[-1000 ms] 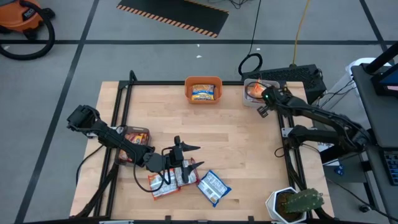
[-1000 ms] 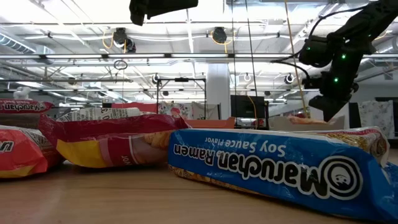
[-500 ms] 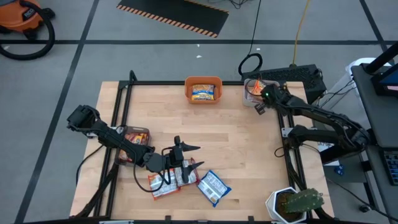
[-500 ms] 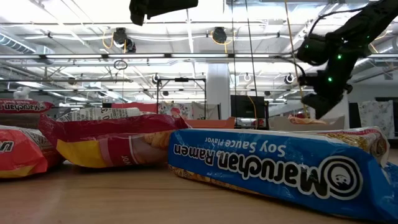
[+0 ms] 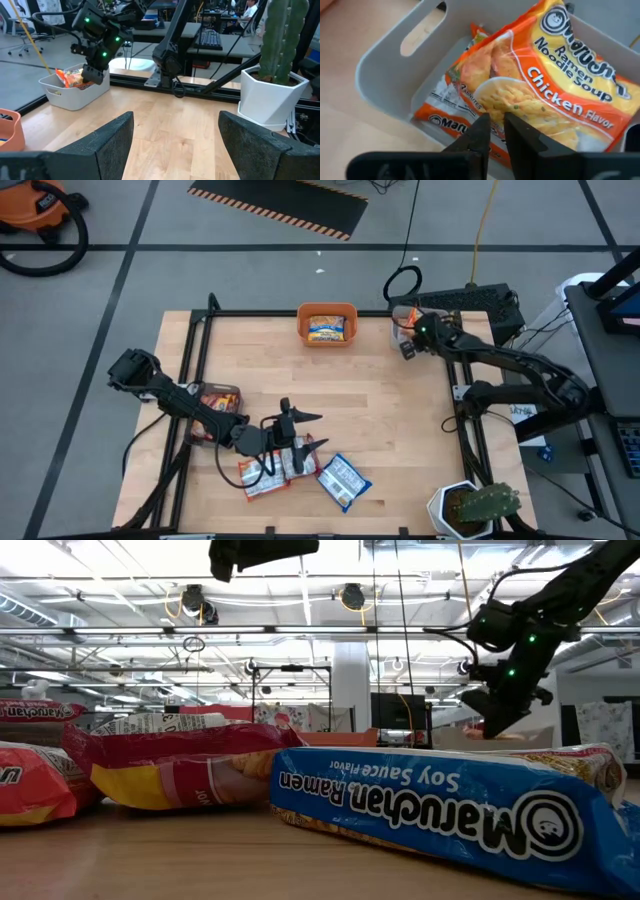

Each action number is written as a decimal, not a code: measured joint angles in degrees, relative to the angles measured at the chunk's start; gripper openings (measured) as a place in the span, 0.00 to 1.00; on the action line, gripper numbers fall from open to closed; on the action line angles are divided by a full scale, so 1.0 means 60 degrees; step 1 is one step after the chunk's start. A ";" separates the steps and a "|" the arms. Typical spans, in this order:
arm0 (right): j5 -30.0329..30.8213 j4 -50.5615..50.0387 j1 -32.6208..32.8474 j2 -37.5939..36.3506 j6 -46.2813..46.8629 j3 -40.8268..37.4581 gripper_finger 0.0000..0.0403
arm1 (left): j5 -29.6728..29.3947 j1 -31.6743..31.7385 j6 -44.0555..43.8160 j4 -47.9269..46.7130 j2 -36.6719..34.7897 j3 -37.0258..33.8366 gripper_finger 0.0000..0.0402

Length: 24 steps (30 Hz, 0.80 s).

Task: Sort Maruchan noodles
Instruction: Put the top orange noodle pack into the gray bin, then put the blue noodle pack into the orange bin

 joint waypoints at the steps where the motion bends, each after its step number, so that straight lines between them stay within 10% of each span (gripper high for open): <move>1: 0.0000 0.0156 0.0000 0.0107 -0.0008 0.0000 0.14 | 0.0000 0.0000 0.0006 0.0000 -0.0004 0.0000 0.74; 13: -0.0446 -0.0347 0.0975 -0.1208 0.0240 0.0000 0.17 | 0.0003 0.0004 0.0138 -0.0095 -0.0004 0.0000 0.74; 24: -0.1672 -0.0984 0.4338 -0.2867 0.1890 0.0000 0.17 | 0.0007 0.0132 -0.0125 -0.0320 -0.0002 0.0000 0.74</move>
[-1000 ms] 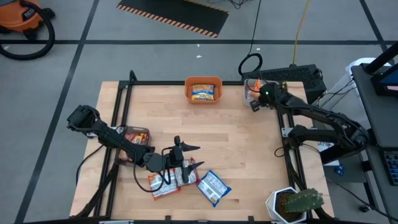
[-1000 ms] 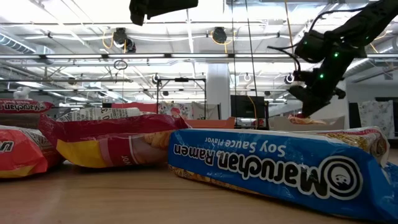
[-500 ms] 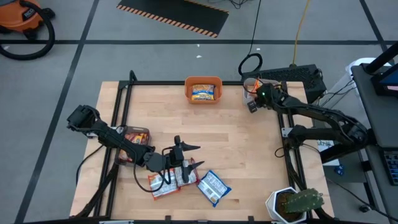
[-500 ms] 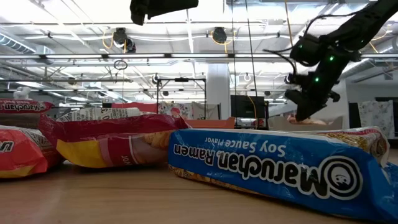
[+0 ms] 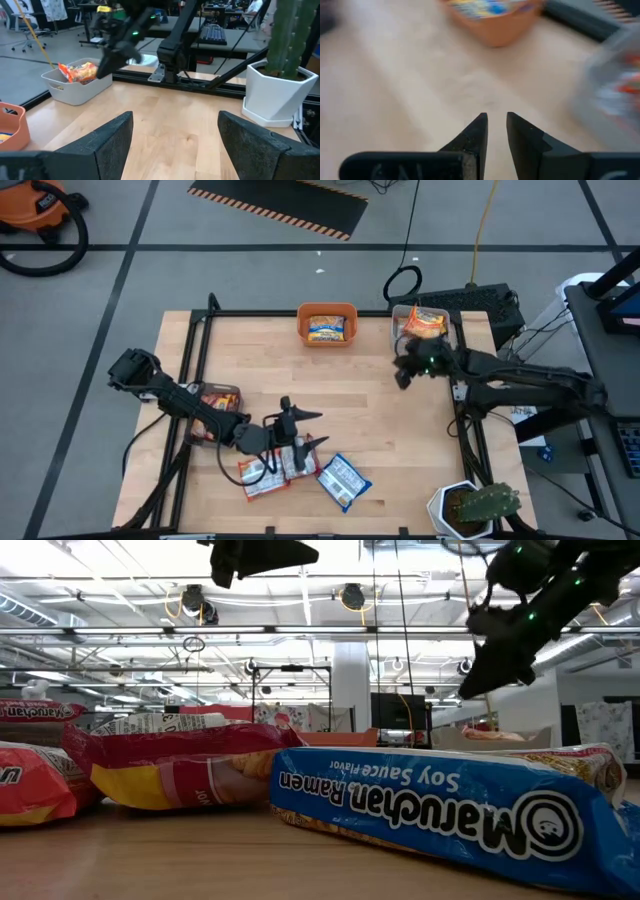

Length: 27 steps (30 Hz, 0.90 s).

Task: Sort Maruchan noodles
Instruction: Put the blue noodle pack into the orange bin

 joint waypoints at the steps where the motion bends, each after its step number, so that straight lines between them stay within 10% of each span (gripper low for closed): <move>1: -0.0025 0.0081 0.0391 -0.0012 0.0139 0.0000 0.17 | 0.0004 0.0008 -0.0048 -0.0026 -0.0002 0.0000 0.74; 13: 0.0085 0.2436 0.5072 0.0757 0.1110 -0.0003 0.17 | 0.1521 0.0024 -0.1246 -0.0059 0.0005 0.0626 0.74; 27: 0.0755 0.6482 0.7195 0.4639 0.1743 0.0053 0.17 | 0.1690 -0.0670 -0.2166 -0.5768 0.0005 0.3508 0.74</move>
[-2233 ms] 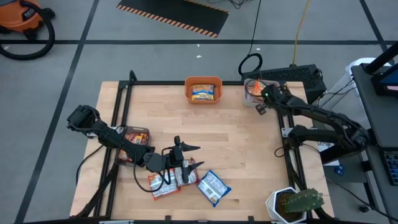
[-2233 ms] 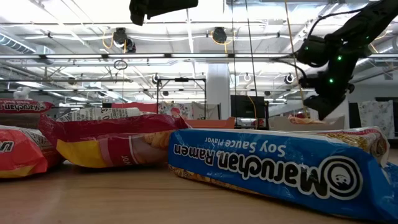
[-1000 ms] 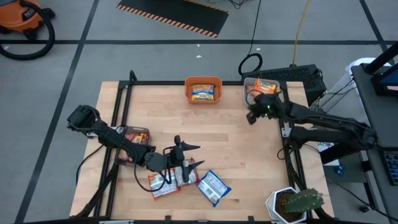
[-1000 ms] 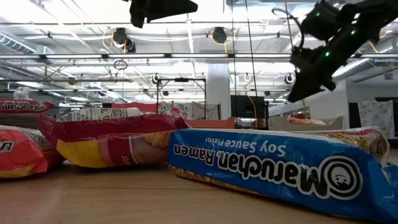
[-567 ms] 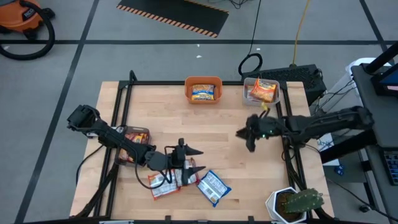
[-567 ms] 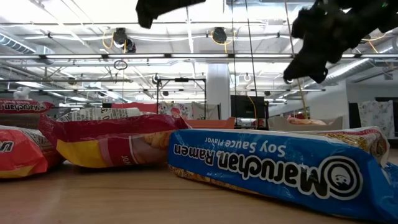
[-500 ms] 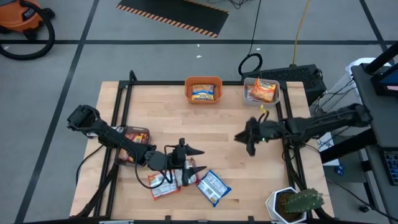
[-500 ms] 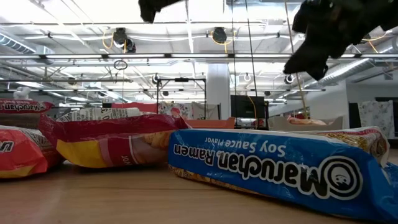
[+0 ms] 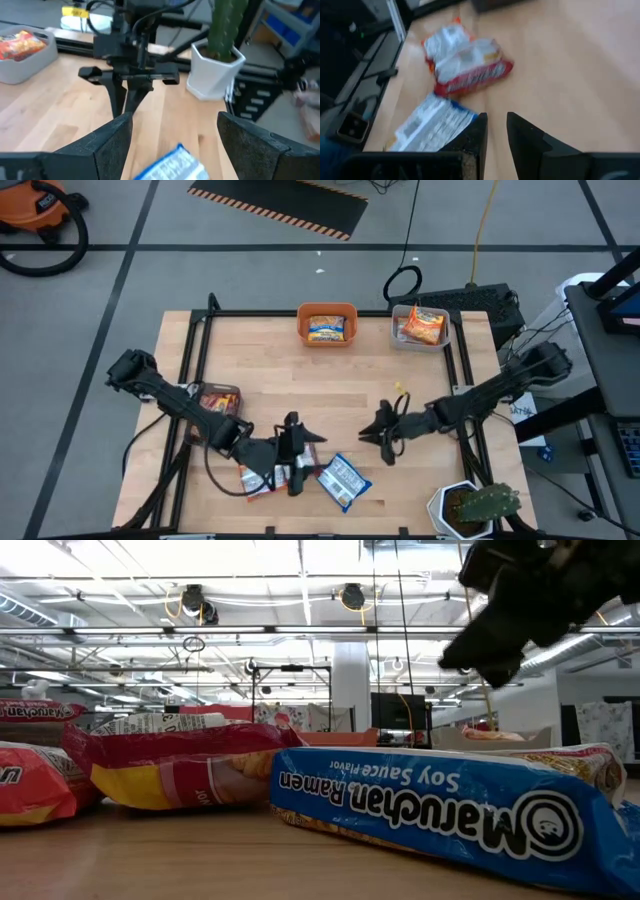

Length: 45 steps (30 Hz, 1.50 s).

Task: Sort Maruchan noodles
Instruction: Put the blue noodle pack into the orange bin

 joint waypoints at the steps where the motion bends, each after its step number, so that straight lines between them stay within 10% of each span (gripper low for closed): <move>1: -0.0017 0.0029 0.0099 0.0333 0.0114 0.0091 0.17 | 0.0001 -0.0096 -0.0010 -0.0159 0.0000 0.0000 0.74; 14: -0.0271 -0.0612 0.1250 0.2844 0.0146 0.2179 0.17 | 0.0073 -0.0541 -0.1339 -0.0651 0.0138 -0.0011 0.74; 45: 0.0247 -0.1934 0.3049 0.3418 0.0818 0.2384 0.43 | -0.1538 -0.0894 -0.2562 -0.0495 0.0527 -0.0036 0.74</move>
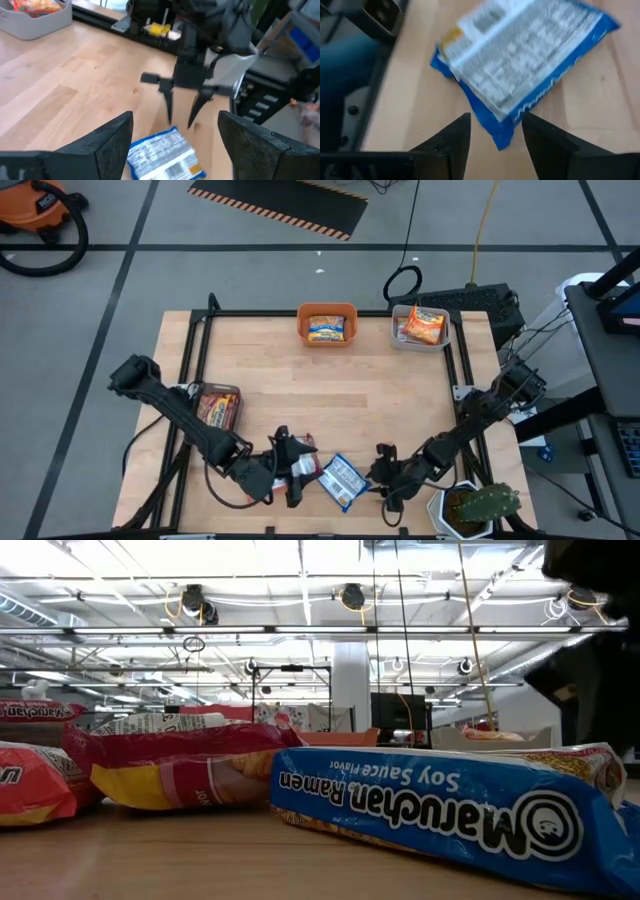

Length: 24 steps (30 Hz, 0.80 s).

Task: Sort Maruchan noodles
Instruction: Put the blue noodle pack into the orange bin

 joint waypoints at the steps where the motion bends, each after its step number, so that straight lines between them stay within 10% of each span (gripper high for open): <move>1: 0.0000 0.0015 -0.0006 0.0137 -0.0004 0.0000 0.45 | 0.0022 0.0040 0.0001 0.0187 0.0080 0.0003 0.74; 14: -0.0190 0.0701 -0.0294 0.1090 -0.1010 0.0033 0.49 | 0.0245 0.0339 0.0034 0.0169 0.0245 0.0015 0.74; 24: -0.0215 0.0643 -0.0583 0.1121 -0.1213 0.0016 0.27 | 0.0245 0.0295 0.0038 0.0245 0.0245 0.0015 0.74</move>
